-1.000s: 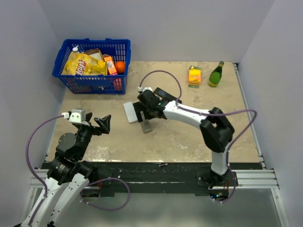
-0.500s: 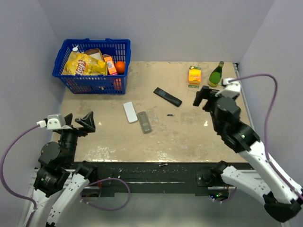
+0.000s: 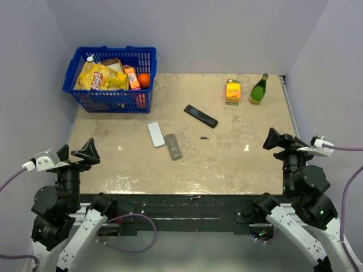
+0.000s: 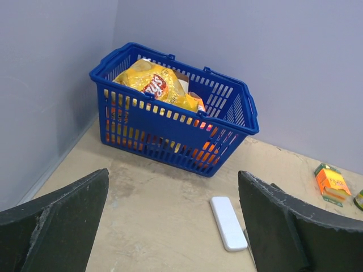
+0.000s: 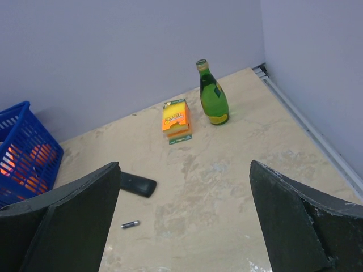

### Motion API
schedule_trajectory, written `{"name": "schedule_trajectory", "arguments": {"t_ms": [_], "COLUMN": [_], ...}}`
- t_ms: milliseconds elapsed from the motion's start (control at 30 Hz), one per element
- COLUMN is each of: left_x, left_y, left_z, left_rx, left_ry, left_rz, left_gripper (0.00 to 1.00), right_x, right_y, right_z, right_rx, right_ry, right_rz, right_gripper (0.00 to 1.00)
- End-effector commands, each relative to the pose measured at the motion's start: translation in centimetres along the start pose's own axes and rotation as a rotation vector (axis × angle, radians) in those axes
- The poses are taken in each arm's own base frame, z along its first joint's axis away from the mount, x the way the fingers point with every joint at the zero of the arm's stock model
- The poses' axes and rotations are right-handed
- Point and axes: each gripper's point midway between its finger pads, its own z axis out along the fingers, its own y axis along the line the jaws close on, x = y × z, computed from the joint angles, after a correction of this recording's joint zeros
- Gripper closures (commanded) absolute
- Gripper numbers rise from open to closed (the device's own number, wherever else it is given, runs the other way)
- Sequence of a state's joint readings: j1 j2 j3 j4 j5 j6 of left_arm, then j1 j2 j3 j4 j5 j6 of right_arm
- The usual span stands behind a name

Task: Load the batteries into the remote control
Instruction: Reset both arms

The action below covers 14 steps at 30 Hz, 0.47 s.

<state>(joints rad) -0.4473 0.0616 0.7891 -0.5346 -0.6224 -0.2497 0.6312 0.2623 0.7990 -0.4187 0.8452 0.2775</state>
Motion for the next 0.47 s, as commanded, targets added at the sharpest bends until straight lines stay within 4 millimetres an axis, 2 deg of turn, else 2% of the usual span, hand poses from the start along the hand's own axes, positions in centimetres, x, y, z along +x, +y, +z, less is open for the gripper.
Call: {"name": "schedule_trajectory", "arguments": {"t_ms": [0,200,433], "left_x": [-1.26,-1.83,-1.86], "left_y": [1.01,1.22,1.09], "left_z": [-0.71,-0.99,-1.08], "left_rx": [-0.032,-0.035,-0.023], "left_ry": [-0.050,-0.065,-0.069], "left_rz": [-0.030,-0.036,-0.041], "left_gripper": [0.00,0.00,0.00], "right_x": [-0.89,-0.27,-0.52], "right_y": [-0.13,0.36,0.09], "right_z": [-0.09,0.18,-0.04], "right_rx": [-0.004,-0.012,-0.013], "right_ry": [-0.041,-0.013,-0.028], "right_rz": [0.010,-0.009,0.003], "right_gripper": [0.02,0.02,0.02]}}
